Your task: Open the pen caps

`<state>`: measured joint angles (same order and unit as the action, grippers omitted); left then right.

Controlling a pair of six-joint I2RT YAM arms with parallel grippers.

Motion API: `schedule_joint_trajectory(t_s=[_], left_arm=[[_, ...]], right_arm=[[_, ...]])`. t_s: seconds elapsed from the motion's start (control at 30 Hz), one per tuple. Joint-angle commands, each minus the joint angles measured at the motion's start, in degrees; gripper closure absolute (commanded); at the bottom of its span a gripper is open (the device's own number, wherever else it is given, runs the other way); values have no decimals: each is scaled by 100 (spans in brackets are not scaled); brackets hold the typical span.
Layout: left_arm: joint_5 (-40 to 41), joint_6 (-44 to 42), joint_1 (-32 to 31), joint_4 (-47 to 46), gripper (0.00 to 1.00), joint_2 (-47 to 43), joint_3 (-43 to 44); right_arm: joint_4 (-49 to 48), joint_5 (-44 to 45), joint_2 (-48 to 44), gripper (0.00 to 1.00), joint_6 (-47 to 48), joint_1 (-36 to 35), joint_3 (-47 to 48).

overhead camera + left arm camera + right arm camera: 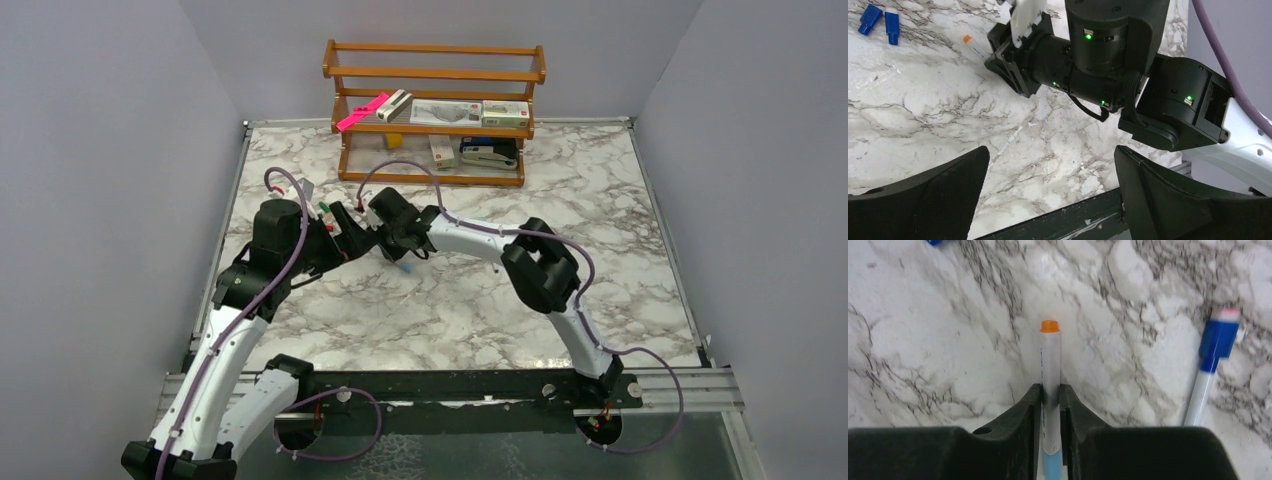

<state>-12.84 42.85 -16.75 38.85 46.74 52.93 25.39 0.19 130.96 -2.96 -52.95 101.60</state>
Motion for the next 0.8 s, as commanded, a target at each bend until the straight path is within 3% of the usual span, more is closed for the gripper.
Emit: schedule_joint_trajectory(t_s=[0.0,0.17,0.43,0.77], left_arm=[[-256,66,-11,184,1,-240,96],[-628,83,-10,237,1,-258,95],[-1367,61,-12,-139,1,-267,-156],[-1975,937,-21,-1429,1,-709,-1167]], right_arm=[[561,317,-523,84,-353,-49,-879],[653,90,-1538,86,-925,-42,-1680],[948,-542,-2864,86,-1737,47,-1966],[382,-2338,-4088,87,-2681,1177,-2474]])
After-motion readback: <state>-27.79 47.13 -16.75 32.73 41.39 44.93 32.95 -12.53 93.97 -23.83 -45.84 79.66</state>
